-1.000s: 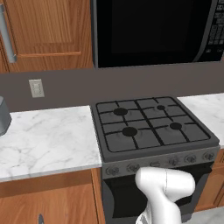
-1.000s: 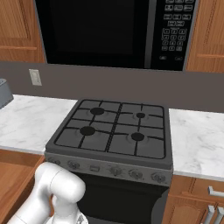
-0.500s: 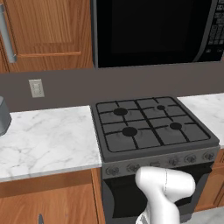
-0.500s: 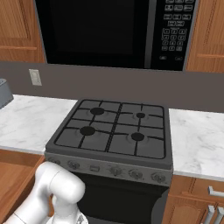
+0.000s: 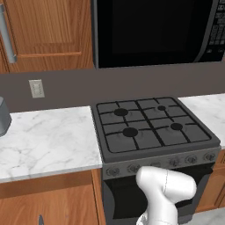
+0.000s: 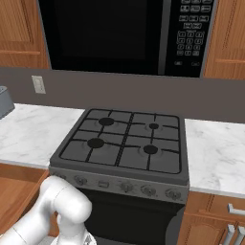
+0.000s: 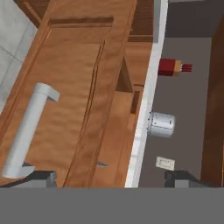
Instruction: Take the pizza cutter from the drawer on the left and place it on the dining counter for cutting.
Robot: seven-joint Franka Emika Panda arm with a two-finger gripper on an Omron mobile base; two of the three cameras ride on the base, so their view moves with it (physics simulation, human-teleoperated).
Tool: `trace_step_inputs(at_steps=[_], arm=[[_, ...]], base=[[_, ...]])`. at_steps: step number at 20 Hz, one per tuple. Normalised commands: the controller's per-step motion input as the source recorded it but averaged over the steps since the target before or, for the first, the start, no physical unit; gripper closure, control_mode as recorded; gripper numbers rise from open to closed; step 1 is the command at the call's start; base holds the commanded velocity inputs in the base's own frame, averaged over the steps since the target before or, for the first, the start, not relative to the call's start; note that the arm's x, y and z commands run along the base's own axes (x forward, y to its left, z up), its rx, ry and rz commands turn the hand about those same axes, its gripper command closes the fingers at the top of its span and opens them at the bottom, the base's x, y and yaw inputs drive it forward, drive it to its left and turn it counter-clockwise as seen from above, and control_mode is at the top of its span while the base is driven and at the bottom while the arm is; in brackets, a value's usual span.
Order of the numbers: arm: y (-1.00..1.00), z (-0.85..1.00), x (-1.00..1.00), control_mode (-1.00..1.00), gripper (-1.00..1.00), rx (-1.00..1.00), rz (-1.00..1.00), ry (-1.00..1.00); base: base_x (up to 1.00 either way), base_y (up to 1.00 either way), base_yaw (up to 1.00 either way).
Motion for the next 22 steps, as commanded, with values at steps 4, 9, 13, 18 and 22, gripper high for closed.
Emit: trace_step_inputs(at_steps=[4,9,13,18,22], arm=[[-0.17,0.96,-0.16,-1.00,-1.00,0.03,0.00,-0.05],[-0.34,1.00,0.00,-1.00,-1.00,0.06,-0.01,0.00],[-0.65,0.86,0.00,-1.00,-1.00,0.10,-0.04,0.00],[-0.96,0.36,0.03,-1.00,-1.00,0.15,-0.05,0.00],[-0.84,0.24,0.34,-1.00,-1.00,0.15,-0.05,0.04]], base=[[0.00,0.00,0.00],[0.00,0.00,0.00],[0.00,0.00,0.00],[0.00,0.00,0.00],[0.00,0.00,0.00]])
